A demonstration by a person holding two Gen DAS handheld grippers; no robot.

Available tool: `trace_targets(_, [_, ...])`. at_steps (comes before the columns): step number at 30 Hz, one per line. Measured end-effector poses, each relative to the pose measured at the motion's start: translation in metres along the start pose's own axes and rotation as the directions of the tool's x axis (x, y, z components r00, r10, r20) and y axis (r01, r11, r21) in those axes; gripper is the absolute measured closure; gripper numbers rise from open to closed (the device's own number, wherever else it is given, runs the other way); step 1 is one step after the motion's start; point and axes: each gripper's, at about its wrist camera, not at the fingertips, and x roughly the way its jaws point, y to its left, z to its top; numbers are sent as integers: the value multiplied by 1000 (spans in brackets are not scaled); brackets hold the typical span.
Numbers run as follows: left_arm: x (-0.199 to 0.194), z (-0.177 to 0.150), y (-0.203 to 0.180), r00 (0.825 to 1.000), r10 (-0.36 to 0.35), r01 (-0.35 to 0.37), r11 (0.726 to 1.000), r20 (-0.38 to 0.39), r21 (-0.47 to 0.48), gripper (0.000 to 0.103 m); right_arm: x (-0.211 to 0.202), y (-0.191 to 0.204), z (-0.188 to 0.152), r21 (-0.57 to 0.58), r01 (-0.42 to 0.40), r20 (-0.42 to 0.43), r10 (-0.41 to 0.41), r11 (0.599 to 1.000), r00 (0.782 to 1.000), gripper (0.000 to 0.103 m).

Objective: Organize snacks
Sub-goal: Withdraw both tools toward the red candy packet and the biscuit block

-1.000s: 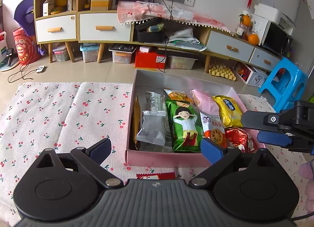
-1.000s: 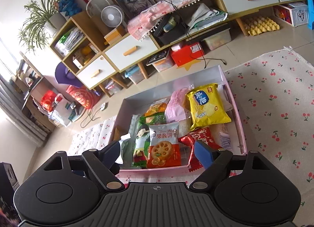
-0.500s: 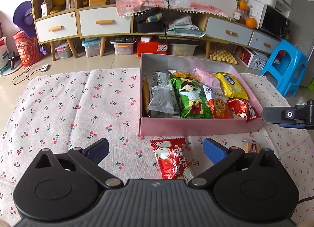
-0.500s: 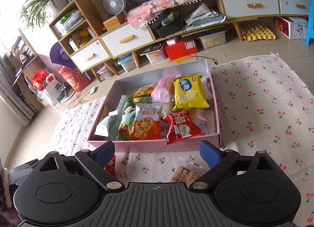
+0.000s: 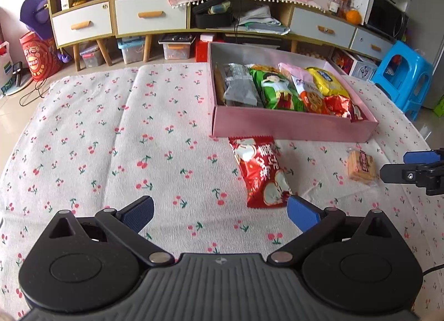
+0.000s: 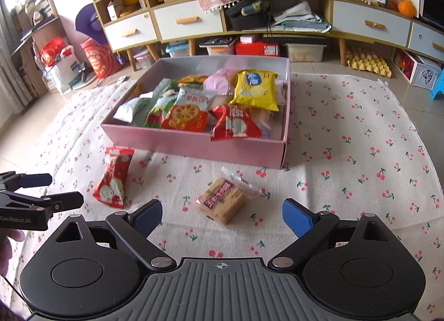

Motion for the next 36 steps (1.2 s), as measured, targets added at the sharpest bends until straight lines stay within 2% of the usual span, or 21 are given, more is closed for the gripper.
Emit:
trace_targets(2, [4,-5,0,999,-30,30,1000,-30,3,1,3,1,-8,-26,2,-20,-3,1000,1000,8])
trace_targets(10, [13,-18,-7,998,-6,8,999,-68,39,0,17,-2,-29,-136,40,-76,-51,990,996,8])
trace_targets(13, [16,-22,-15,998,23,-18,996,-56,84,0,23,-4,-34,-156,47,-82,-60,987,995,7])
trace_targets(15, [16,-25,-19,999,29,-26,994,-27,102,0,25,-5,-35,-160,48,-67,-60,986,996,1])
trace_targets(22, [22,-24,-27,999,36,-38,995,24,88,0,33,-7,-28,-160,37,-33,-43,986,999,0])
trace_targets(26, [27,-22,-37,998,57,-61,992,39,113,0,38,-7,-23,-155,41,-17,-44,987,999,0])
trace_targets(36, [39,-9,-44,995,94,-97,993,44,70,0,50,-5,-10,-129,63,-11,-65,990,998,0])
